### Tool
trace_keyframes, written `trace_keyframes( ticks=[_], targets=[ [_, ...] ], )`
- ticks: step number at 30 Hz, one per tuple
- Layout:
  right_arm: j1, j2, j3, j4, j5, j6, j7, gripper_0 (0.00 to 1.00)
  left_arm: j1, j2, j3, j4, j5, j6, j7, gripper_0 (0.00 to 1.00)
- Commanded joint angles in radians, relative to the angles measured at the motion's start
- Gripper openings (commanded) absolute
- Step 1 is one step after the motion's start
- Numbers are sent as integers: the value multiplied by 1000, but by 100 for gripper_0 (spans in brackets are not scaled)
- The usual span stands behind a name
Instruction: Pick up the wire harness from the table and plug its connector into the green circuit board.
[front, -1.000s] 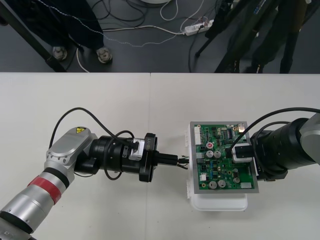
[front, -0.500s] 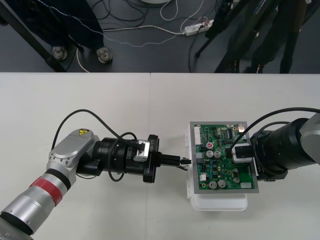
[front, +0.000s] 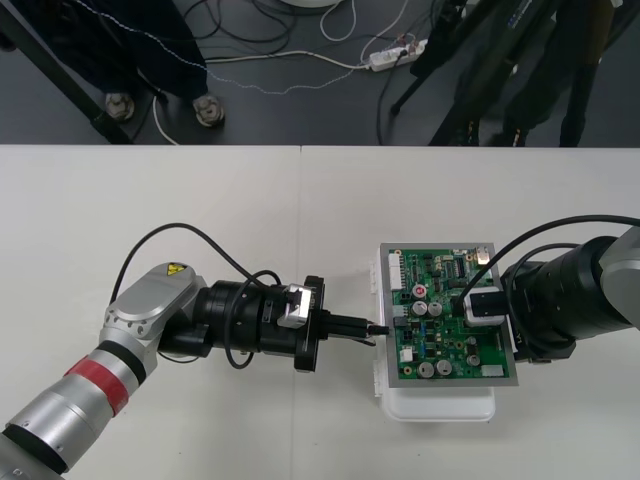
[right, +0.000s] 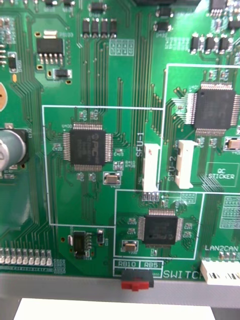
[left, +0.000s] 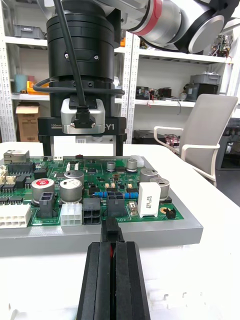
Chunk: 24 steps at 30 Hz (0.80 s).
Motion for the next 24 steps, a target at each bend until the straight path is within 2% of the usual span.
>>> trace_keyframes(
  ticks=[1, 24],
  targets=[
    [-31, -12, 19, -23, -16, -5, 31, 100, 0, -11, -17, -32, 19, 43, 76, 0],
    [-31, -12, 18, -23, -21, -10, 31, 100, 0, -22, -17, -34, 38, 50, 65, 0]
  ],
)
